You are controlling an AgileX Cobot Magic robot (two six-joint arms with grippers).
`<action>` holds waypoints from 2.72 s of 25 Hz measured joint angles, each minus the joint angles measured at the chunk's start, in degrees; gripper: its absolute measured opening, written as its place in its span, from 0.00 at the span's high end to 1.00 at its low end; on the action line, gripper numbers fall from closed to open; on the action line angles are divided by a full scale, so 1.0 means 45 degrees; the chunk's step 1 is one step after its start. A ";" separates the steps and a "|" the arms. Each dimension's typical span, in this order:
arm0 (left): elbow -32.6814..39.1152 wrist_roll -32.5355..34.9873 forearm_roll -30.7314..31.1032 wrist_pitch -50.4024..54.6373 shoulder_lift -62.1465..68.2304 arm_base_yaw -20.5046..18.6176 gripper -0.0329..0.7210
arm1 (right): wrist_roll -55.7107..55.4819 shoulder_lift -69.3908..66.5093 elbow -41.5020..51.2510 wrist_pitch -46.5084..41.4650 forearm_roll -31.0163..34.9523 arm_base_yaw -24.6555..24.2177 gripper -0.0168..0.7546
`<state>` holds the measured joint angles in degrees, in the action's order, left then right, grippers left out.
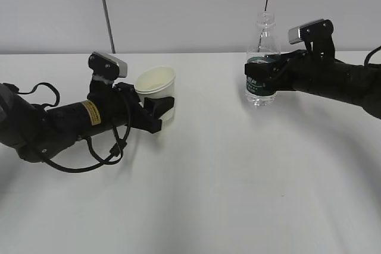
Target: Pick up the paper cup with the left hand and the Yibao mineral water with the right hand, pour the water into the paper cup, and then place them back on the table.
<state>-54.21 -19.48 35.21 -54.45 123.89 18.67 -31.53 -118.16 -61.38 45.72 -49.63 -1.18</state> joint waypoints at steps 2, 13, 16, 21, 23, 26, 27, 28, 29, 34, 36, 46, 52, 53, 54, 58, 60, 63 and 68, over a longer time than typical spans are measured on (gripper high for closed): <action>0.0000 0.0000 0.0000 0.0000 0.0000 -0.0284 0.43 | 0.0190 0.0022 0.0200 0.0177 0.0276 0.0000 0.38; 0.0000 -0.0017 0.0172 0.0000 0.0000 -0.1834 0.43 | 0.0744 -0.1041 0.0796 0.2112 0.1830 -0.0023 0.38; 0.0000 -0.0017 0.0240 0.0000 0.0000 -0.2003 0.43 | 0.0958 -0.1226 0.0796 0.2172 0.2227 -0.0023 0.38; 0.0000 -0.0015 0.0251 0.0066 0.0000 -0.2126 0.43 | 0.1220 -0.1594 0.0796 0.2670 0.3046 -0.0042 0.38; 0.0000 0.0009 0.0251 0.0192 0.0000 -0.2126 0.43 | 0.1276 -0.1752 0.0796 0.2739 0.3192 -0.0042 0.38; 0.0000 0.0009 0.0255 0.0265 0.0013 -0.2126 0.43 | 0.1282 -0.1874 0.0796 0.2739 0.3285 -0.0042 0.38; 0.0000 0.0009 0.0243 0.0292 0.0025 -0.2126 0.43 | 0.1311 -0.1874 0.0796 0.2739 0.3285 -0.0042 0.38; 0.0000 0.0009 0.0230 0.0292 0.0038 -0.2126 0.43 | 0.1320 -0.1874 0.0796 0.2765 0.3307 -0.0042 0.38; 0.0000 0.0013 0.0217 0.0292 0.0038 -0.2126 0.43 | 0.1320 -0.1874 0.0796 0.2764 0.3318 -0.0042 0.38; 0.0000 0.0310 -0.0073 0.0307 0.0196 -0.2126 0.43 | 0.1348 -0.1874 0.0796 0.2764 0.3338 -0.0042 0.38; 0.0000 0.0445 -0.0220 0.0307 0.0210 -0.2126 0.43 | 0.1368 -0.1874 0.0796 0.2764 0.3367 -0.0042 0.38; 0.0000 0.0835 -0.0582 0.0213 0.0384 -0.2126 0.43 | 0.1406 -0.1874 0.0796 0.2764 0.3367 -0.0042 0.38; 0.0000 0.0917 -0.0799 -0.0134 0.0807 -0.2126 0.43 | 0.1406 -0.1874 0.0796 0.2764 0.3367 -0.0042 0.38; 0.0000 0.0917 -0.0814 -0.0202 0.0847 -0.2126 0.43 | 0.1406 -0.1874 0.0796 0.2764 0.3367 -0.0042 0.38; 0.0000 0.0922 -0.0841 -0.0337 0.0897 -0.2126 0.43 | 0.1406 -0.1874 0.0796 0.2764 0.3367 -0.0042 0.38; 0.0000 0.0977 -0.0881 -0.0451 0.0949 -0.2126 0.43 | 0.1425 -0.1874 0.0796 0.2764 0.3367 -0.0042 0.38; -0.0004 0.0977 -0.0895 -0.0481 0.0973 -0.2126 0.43 | 0.1425 -0.1874 0.0796 0.2764 0.3367 -0.0042 0.38; -0.0004 0.0977 -0.0895 -0.0536 0.0988 -0.2126 0.43 | 0.1425 -0.1874 0.0796 0.2764 0.3367 -0.0042 0.38; -0.0004 0.0977 -0.0895 -0.0536 0.0988 -0.2126 0.43 | 0.1425 -0.1874 0.0796 0.2764 0.3367 -0.0042 0.38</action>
<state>-54.23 -15.09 31.18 -56.86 128.33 9.10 -25.11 -126.59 -57.79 58.16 -34.48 -1.37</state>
